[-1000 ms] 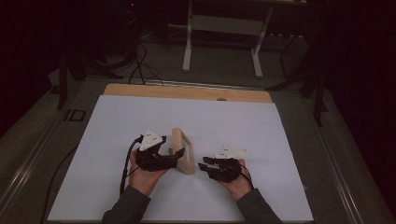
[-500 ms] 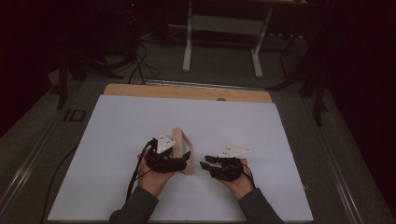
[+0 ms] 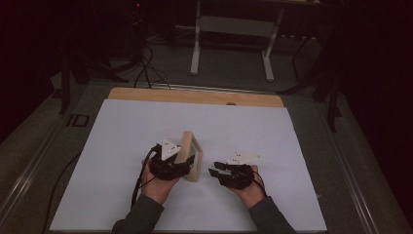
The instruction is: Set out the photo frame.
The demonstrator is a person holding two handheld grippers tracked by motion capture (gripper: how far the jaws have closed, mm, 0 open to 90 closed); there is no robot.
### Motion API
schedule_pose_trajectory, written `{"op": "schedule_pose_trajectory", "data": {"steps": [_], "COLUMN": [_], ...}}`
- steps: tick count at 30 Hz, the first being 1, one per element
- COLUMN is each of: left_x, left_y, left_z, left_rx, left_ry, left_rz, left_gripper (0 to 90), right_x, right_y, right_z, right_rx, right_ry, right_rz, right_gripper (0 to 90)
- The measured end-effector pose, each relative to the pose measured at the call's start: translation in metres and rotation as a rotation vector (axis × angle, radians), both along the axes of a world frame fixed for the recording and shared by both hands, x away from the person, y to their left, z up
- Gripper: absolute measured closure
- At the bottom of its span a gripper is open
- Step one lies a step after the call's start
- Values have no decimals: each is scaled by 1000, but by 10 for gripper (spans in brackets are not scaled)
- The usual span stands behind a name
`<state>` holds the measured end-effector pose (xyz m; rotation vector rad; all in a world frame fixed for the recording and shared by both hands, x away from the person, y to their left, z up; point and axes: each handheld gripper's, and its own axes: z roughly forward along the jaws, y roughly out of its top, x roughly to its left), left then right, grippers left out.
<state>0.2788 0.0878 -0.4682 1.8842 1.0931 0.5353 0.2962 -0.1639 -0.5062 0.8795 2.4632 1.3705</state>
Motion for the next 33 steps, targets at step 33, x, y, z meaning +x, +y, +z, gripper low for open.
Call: {"op": "schedule_pose_trajectory", "data": {"steps": [33], "left_x": [19], "left_y": [18], "left_z": [-1], "left_rx": [-63], "left_ry": [27], "left_rz": [-116], "left_gripper": [595], "right_x": [18], "right_y": [-3], "right_z": [4], "right_rx": [4], "right_ry": [-8], "right_rz": [-42], "right_gripper": [624]}}
